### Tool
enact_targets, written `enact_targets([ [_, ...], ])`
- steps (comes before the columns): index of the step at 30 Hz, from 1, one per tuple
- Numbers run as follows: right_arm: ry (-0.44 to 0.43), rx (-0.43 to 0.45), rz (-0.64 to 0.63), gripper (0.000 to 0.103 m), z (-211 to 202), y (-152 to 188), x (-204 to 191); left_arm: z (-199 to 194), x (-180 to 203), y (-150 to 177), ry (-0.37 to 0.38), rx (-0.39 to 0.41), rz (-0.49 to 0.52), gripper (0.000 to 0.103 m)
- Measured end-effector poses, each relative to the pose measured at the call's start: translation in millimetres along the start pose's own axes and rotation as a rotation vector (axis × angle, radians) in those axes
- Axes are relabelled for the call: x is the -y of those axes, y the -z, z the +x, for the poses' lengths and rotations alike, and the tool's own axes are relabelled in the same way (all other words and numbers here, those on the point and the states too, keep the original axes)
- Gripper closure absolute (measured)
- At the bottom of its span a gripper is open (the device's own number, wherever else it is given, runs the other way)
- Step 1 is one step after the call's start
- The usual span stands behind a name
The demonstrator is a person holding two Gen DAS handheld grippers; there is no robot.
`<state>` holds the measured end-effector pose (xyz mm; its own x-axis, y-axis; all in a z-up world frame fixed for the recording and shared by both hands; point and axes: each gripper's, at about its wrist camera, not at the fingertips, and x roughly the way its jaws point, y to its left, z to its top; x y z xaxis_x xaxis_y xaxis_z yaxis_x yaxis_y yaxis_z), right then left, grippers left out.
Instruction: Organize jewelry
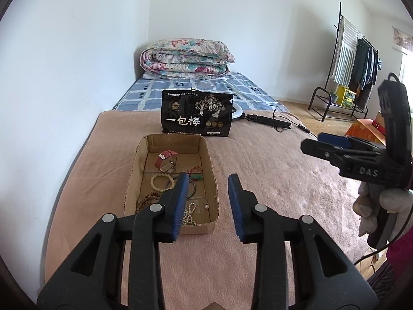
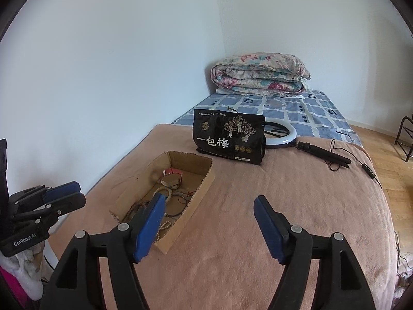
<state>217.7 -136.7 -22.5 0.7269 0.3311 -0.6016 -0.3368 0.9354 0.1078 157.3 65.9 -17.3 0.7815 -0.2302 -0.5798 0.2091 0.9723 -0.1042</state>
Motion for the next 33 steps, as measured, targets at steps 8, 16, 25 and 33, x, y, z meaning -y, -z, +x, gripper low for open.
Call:
enact_targets([
  [8,0.040,0.006,-0.006,0.016,-13.1,22.5,7.5,-0.3,2.0,3.5,-0.032,0.011,0.014,0.050],
  [16,0.088,0.027,-0.008,0.000,-19.7,35.4,17.1,2.0,-2.0,1.5,-0.049,0.051,-0.021,0.018],
  [25,0.110,0.036,0.025,0.000,-15.6,42.4,32.2,16.2,0.4,3.0,-0.086,0.027,-0.012,0.018],
  [33,0.108,0.022,0.012,0.000,-6.5,44.5,31.2,23.7,3.2,3.5,-0.102,0.026,-0.002,0.017],
])
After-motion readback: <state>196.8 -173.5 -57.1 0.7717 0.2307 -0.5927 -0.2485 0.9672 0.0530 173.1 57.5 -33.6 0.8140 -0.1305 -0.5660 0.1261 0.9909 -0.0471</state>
